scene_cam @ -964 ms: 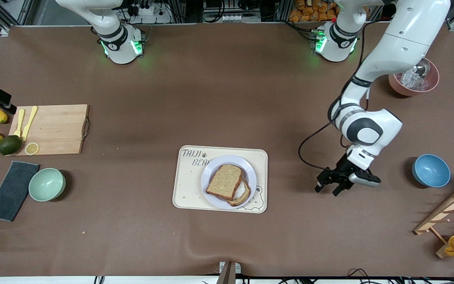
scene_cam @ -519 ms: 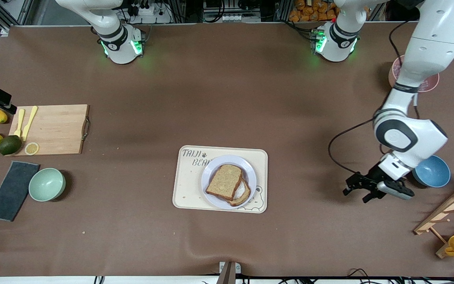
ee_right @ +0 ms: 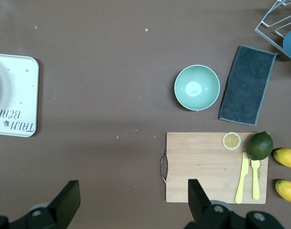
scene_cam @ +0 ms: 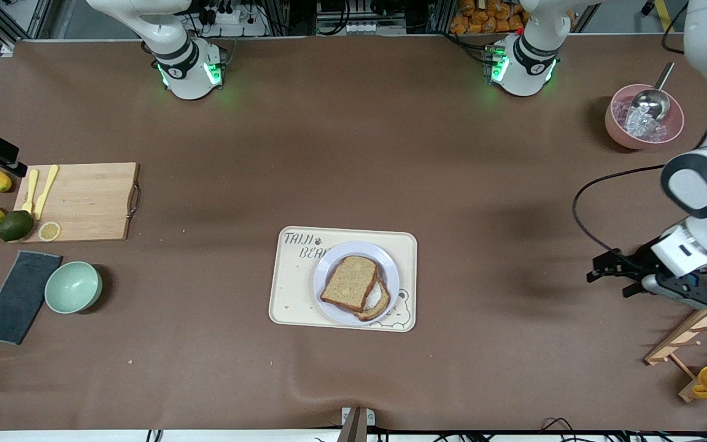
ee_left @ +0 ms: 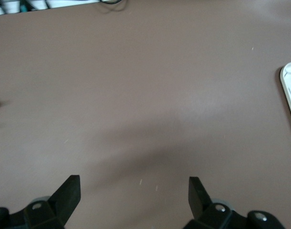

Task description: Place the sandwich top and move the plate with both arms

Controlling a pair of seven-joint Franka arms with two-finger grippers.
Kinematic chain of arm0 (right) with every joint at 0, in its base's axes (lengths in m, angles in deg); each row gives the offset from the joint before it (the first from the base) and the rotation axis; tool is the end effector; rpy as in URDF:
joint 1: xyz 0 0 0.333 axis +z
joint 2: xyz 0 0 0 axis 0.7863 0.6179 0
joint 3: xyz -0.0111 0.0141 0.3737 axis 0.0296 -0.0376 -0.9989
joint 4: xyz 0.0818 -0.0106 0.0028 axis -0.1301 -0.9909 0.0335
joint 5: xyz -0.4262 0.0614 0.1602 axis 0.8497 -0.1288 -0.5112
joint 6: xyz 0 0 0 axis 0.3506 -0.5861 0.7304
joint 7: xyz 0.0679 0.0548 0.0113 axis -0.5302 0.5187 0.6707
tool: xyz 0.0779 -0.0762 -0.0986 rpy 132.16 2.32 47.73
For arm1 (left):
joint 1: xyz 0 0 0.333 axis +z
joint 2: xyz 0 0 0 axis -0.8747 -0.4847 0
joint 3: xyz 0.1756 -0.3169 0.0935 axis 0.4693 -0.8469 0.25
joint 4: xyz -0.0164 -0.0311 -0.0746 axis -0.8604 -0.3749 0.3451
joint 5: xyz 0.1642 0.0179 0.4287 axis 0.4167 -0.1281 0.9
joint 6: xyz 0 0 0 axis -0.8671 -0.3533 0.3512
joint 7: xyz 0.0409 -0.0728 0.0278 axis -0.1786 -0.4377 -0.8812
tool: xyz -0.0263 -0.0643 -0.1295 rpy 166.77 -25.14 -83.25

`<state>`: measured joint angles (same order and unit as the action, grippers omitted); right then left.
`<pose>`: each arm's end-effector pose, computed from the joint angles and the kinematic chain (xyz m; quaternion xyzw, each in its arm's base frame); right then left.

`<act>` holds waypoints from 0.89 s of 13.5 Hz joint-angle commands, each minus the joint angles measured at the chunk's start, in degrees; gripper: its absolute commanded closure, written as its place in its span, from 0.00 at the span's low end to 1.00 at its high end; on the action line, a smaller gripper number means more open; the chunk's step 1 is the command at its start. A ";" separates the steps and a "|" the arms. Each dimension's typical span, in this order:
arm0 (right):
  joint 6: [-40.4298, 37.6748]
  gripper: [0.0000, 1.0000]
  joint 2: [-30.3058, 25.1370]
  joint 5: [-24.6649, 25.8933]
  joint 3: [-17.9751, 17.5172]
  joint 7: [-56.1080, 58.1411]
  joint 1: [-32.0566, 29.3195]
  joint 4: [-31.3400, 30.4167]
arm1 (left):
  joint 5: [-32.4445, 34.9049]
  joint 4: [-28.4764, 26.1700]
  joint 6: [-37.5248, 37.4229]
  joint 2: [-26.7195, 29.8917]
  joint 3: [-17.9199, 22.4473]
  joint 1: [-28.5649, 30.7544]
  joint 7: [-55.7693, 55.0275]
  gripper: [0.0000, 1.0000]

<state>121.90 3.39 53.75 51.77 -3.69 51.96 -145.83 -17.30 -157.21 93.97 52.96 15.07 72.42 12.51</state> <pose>0.6263 -0.0735 0.6514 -0.9995 -0.0190 -0.0204 0.0158 0.7544 0.0622 0.3508 0.9750 -0.1485 0.1160 0.1178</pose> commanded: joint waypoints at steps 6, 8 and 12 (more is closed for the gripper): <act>-0.28 0.00 -0.03 -0.25 0.01 -1.01 0.06 -0.13 | 16.78 5.99 -19.68 11.10 0.44 -7.00 -26.93 0.00; -0.28 0.00 -0.12 -0.25 0.01 -0.84 -0.03 0.04 | 18.45 5.90 -25.64 15.94 0.71 -10.51 -33.34 0.00; -0.36 0.00 -0.12 -0.42 0.01 -0.84 0.15 -0.04 | 19.87 6.60 -33.20 23.33 2.36 -14.38 -39.08 0.00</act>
<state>121.87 3.40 53.73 51.76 -3.72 51.97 -145.91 1.37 -149.78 64.23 72.44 15.02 59.72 -25.45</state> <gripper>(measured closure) 0.000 0.000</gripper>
